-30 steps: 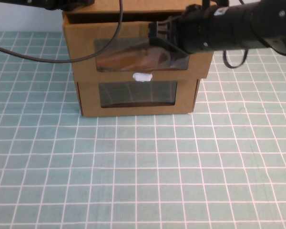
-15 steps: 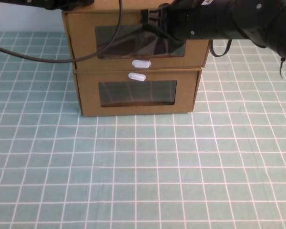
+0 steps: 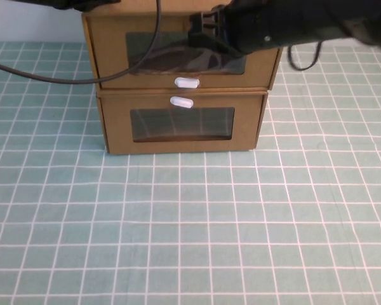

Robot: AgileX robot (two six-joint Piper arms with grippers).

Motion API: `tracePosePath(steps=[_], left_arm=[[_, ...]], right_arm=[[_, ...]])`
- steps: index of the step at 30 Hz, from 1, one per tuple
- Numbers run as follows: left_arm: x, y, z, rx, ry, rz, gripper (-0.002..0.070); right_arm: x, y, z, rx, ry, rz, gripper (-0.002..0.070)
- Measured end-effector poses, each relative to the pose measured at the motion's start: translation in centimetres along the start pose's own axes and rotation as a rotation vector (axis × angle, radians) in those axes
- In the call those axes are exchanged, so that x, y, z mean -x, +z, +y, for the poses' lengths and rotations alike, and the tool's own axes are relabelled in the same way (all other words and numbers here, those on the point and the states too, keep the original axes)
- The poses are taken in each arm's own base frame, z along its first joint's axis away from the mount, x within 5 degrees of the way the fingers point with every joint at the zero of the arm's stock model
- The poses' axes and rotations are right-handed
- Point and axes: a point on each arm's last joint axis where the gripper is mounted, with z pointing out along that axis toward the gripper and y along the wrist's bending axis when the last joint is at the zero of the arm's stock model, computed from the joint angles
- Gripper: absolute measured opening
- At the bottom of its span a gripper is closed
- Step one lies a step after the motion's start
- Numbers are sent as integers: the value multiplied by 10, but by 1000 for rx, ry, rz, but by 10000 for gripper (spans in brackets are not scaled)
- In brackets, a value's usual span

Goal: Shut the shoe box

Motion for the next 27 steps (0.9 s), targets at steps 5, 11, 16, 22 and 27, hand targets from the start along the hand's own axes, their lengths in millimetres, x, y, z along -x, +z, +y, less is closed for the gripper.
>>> tracePosePath(steps=[5,11,16,22,27], left_arm=[[15,-34,-15,49,88,-20,-5],[14,-84,-41,127,112,-104,-5],[-19,-129,-67,231,109,-224,-5],[-87,-177,-101,325,95,-324,-5],[-150,-199,-122,379,95,-373,-5]], right_arm=[[9,-52,22,-44,-39,60,-11],[0,-132,52,-174,-116,94,-11],[-42,-209,70,-217,-138,57,-11],[-127,-279,75,-221,-114,10,-11],[-201,-317,71,-204,-72,-104,-11]])
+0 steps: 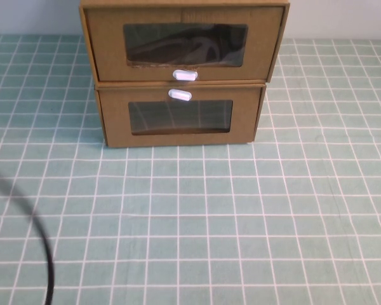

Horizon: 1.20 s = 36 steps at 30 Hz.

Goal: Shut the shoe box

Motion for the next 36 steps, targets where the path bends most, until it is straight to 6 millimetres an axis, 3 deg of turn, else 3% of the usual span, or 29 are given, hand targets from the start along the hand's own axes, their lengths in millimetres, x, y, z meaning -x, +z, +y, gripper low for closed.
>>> tracePosePath(steps=[4,8,13,20,26,36], left_arm=[[-34,-33,-9,28,8,-47,-5],[-61,-62,-17,48,-15,-140,-5],[-105,-77,-25,53,-40,-177,-5],[-167,-67,-22,113,-76,-91,-5],[-172,-66,-21,131,-62,-83,-5],[-172,-66,-21,130,-65,-85,-5]], right_arm=[[-42,-17,-6,14,14,-107,-11],[-71,-11,-12,20,18,-176,-11],[-90,17,-21,20,31,-306,-11],[-127,65,-39,-1,56,-460,-11],[-151,81,-46,-18,63,-443,-11],[-172,88,-47,-36,70,-207,-11]])
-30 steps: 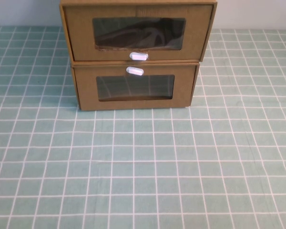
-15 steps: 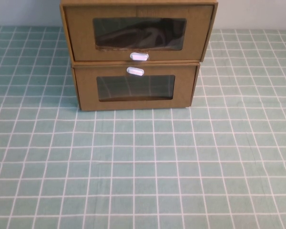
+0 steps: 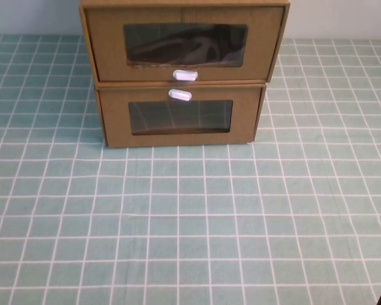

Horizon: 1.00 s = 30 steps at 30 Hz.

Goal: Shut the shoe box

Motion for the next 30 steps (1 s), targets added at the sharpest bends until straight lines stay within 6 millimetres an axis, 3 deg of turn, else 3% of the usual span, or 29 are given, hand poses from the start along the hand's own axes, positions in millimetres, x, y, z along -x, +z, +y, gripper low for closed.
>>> tracePosePath(steps=[5,9,19,30], left_arm=[[0,0,0,0,0,0,-5],[0,0,0,0,0,0,-5],[0,0,0,0,0,-2,-5],[0,0,0,0,0,-2,-5]], right_arm=[[-6,0,-1,-7,0,67,-11],[-6,-1,-5,-53,-97,59,-11],[0,-9,-26,-447,-56,-52,-11],[0,-10,-28,-475,-42,-51,-11]])
